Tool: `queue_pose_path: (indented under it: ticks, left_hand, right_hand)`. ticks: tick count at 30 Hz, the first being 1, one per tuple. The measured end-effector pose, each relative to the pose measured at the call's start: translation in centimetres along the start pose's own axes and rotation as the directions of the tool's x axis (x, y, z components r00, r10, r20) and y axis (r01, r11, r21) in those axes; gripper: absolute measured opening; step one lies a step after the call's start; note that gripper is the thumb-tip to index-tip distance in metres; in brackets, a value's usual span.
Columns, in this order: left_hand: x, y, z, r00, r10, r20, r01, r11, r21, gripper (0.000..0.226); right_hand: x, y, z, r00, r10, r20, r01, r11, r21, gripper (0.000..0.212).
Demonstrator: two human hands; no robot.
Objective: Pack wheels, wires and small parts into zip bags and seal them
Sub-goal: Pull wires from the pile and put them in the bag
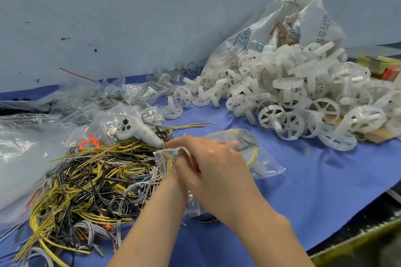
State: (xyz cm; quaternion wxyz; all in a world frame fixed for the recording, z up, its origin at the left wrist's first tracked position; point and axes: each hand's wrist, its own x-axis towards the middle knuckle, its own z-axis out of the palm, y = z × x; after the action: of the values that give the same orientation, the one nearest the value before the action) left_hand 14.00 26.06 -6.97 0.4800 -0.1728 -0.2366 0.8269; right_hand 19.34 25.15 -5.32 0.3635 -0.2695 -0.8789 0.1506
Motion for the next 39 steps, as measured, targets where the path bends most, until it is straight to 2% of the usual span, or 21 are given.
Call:
queue_pose_path:
  ticks: [3, 4, 5, 6, 7, 8, 9, 10, 11, 12, 14, 17, 22, 24, 26, 28, 30, 32, 36, 39]
  left_hand:
    - [0.3, 0.1, -0.3, 0.988, 0.154, 0.003, -0.153, 0.981, 0.118, 0.041]
    - [-0.3, -0.3, -0.1, 0.987, 0.157, 0.015, -0.157, 0.966, 0.207, 0.041]
    - [-0.9, -0.7, 1.0, 0.991, 0.132, -0.024, -0.114, 0.922, 0.37, 0.04]
    - [-1.4, -0.2, 2.1, 0.984, 0.156, -0.085, -0.081, 0.822, 0.563, 0.035]
    - [-1.0, 0.7, 2.8, 0.97, 0.238, -0.049, -0.106, 0.595, 0.797, 0.026]
    - [-0.9, 1.3, 2.5, 0.981, 0.181, 0.068, -0.115, 0.259, 0.959, 0.029]
    - [-0.8, 2.5, 2.8, 1.0, 0.016, -0.027, 0.027, -0.045, 0.999, 0.044]
    - [-0.5, 3.9, 3.6, 0.99, -0.061, -0.129, 0.103, -0.315, 0.944, 0.053]
    - [-0.5, 5.0, 4.5, 0.976, -0.14, -0.168, 0.086, -0.46, 0.884, 0.055]
    - [-0.7, 6.0, 5.3, 0.962, -0.187, -0.201, 0.077, -0.519, 0.851, 0.051]
    - [-1.4, 6.3, 6.5, 0.952, -0.176, -0.251, 0.098, -0.6, 0.794, 0.039]
    - [-2.5, 8.1, 8.7, 0.955, -0.163, -0.247, 0.068, -0.689, 0.721, 0.029]
    - [-5.1, 11.1, 13.3, 0.999, -0.045, -0.002, -0.034, -0.791, 0.61, 0.024]
    - [-5.8, 11.8, 13.7, 0.999, -0.024, 0.043, -0.043, -0.83, 0.556, 0.021]
    - [-6.0, 12.3, 13.2, 0.997, -0.054, 0.046, -0.068, -0.909, 0.412, 0.02]
    - [-6.0, 12.8, 12.0, 0.991, -0.123, 0.061, -0.133, -0.972, 0.196, 0.017]
    - [-5.7, 12.9, 11.1, 0.973, -0.191, 0.129, -0.182, -0.98, -0.076, 0.016]
    - [-5.3, 13.1, 10.4, 0.958, -0.224, 0.182, -0.167, -0.945, -0.282, 0.019]
    - [-4.9, 13.9, 9.5, 0.977, -0.188, 0.096, -0.133, -0.902, -0.41, 0.025]
    - [-4.8, 14.2, 9.3, 0.98, -0.178, 0.084, -0.118, -0.872, -0.475, 0.023]
  right_hand:
    - [0.0, 0.1, -0.1, 1.0, 0.022, 0.02, -0.022, 1.0, -0.012, 0.029]
    - [0.1, 0.2, -0.1, 0.999, 0.037, 0.034, -0.037, 0.999, -0.013, 0.03]
    - [0.1, 0.2, -0.1, 0.997, 0.052, 0.051, -0.052, 0.999, -0.015, 0.03]
    - [0.2, 0.2, -0.1, 0.996, 0.064, 0.064, -0.063, 0.998, -0.019, 0.03]
    - [0.3, 0.1, -0.1, 0.995, 0.073, 0.069, -0.071, 0.997, -0.024, 0.03]
    - [0.3, 0.1, 0.0, 0.994, 0.084, 0.065, -0.083, 0.996, -0.026, 0.03]
    - [0.4, 0.1, 0.0, 0.994, 0.098, 0.054, -0.097, 0.995, -0.021, 0.03]
    - [0.5, 0.1, 0.0, 0.993, 0.114, 0.042, -0.113, 0.993, -0.013, 0.03]
    - [0.5, 0.1, 0.1, 0.992, 0.126, 0.027, -0.126, 0.992, -0.007, 0.029]
    - [0.6, -0.1, 0.4, 0.991, 0.136, 0.012, -0.136, 0.991, 0.001, 0.028]
    - [0.6, -0.1, 0.6, 0.989, 0.148, -0.015, -0.148, 0.989, 0.012, 0.027]
    - [0.7, -0.5, 1.2, 0.99, 0.134, -0.041, -0.133, 0.991, 0.018, 0.024]
    - [0.7, -0.3, 1.9, 0.992, 0.104, -0.073, -0.104, 0.995, 0.005, 0.021]
    - [0.8, -0.2, 2.1, 0.989, 0.102, -0.103, -0.101, 0.995, 0.014, 0.02]
    - [0.9, 0.0, 2.1, 0.979, 0.112, -0.169, -0.11, 0.994, 0.023, 0.018]
    - [1.0, 0.1, 1.9, 0.964, 0.142, -0.224, -0.137, 0.99, 0.036, 0.018]
    - [1.1, 0.2, 1.8, 0.952, 0.168, -0.257, -0.155, 0.985, 0.071, 0.018]
    - [1.1, 0.2, 1.6, 0.945, 0.174, -0.276, -0.153, 0.984, 0.097, 0.018]
    - [1.1, 0.2, 1.5, 0.945, 0.175, -0.277, -0.152, 0.983, 0.103, 0.018]
    - [1.1, 0.3, 1.3, 0.948, 0.176, -0.266, -0.154, 0.983, 0.102, 0.018]
